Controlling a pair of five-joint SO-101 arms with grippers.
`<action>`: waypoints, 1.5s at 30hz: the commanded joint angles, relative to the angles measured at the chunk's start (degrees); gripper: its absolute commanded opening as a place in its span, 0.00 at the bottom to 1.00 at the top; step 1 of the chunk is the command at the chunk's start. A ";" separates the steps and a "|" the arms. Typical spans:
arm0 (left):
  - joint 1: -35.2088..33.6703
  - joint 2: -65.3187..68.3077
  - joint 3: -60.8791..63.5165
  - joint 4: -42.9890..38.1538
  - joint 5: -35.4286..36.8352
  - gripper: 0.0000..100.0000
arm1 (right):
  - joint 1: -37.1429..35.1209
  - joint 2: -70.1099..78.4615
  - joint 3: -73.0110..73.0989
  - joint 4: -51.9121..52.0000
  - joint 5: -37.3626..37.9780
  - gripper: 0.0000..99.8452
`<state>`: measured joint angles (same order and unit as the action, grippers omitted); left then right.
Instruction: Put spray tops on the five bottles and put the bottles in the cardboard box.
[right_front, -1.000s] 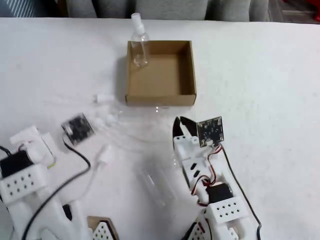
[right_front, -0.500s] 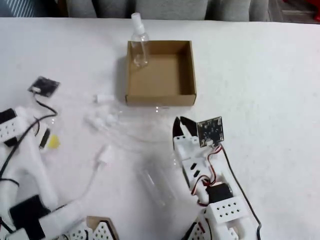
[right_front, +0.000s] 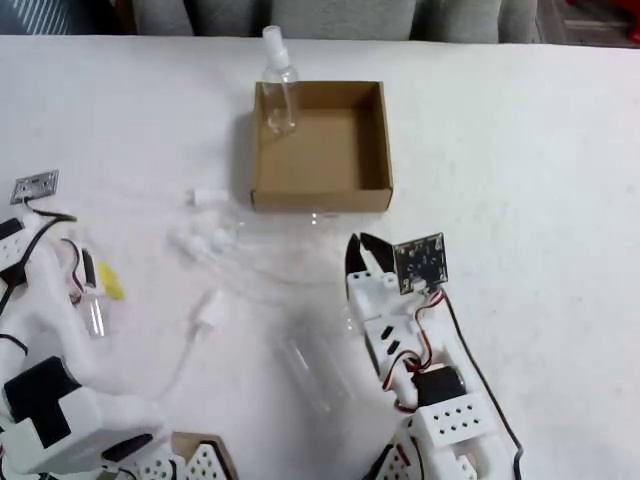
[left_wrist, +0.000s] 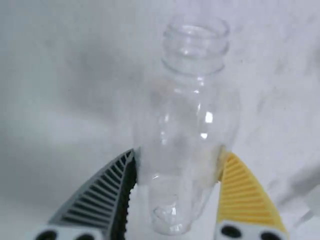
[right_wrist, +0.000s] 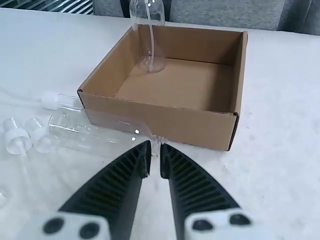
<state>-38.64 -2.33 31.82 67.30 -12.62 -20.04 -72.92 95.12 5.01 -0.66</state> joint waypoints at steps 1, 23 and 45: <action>-0.57 -0.13 -3.34 0.44 1.05 0.21 | -0.31 -0.22 -0.35 -0.66 0.62 0.01; -2.42 -0.13 -11.96 6.59 0.79 0.36 | -0.31 -0.40 0.18 -0.75 0.62 0.01; 4.97 2.77 -21.19 10.29 1.23 0.26 | -0.31 -0.31 0.18 -0.84 0.62 0.01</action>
<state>-34.77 -1.80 13.80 79.43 -12.09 -20.04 -72.92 95.30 5.01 -0.66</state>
